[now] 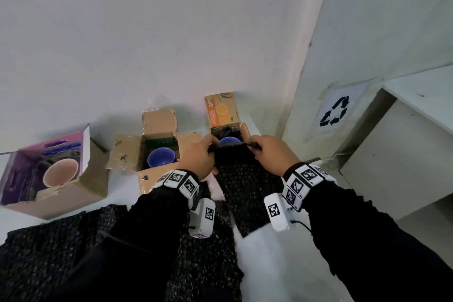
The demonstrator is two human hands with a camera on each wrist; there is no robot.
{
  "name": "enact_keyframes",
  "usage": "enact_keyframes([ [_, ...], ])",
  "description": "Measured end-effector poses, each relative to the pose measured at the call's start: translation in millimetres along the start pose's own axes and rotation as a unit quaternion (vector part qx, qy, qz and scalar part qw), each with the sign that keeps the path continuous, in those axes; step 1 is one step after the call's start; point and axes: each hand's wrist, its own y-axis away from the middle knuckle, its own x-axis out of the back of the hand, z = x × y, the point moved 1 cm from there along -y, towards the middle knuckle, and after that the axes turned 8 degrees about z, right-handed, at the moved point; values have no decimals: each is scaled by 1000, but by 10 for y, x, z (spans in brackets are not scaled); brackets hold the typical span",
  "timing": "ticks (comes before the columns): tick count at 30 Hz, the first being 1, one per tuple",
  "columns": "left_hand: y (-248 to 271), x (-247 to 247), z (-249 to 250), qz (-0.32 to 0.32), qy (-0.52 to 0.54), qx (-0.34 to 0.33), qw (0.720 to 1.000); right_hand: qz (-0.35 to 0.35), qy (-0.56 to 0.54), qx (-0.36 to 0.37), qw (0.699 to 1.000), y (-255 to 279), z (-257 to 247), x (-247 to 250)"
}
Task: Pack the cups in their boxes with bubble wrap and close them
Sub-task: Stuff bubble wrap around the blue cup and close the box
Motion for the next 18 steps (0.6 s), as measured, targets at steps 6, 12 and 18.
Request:
enact_keyframes([
  [6,-256,393,272,102,37,-147,983,126,-99,94,983,-397,-295,349],
  [12,-376,555,354,187,19,-282,941,264,-99,186,941,-554,-407,481],
  [18,-369,137,-154,133,-46,-252,957,212,-70,190,956,-511,-28,-41],
])
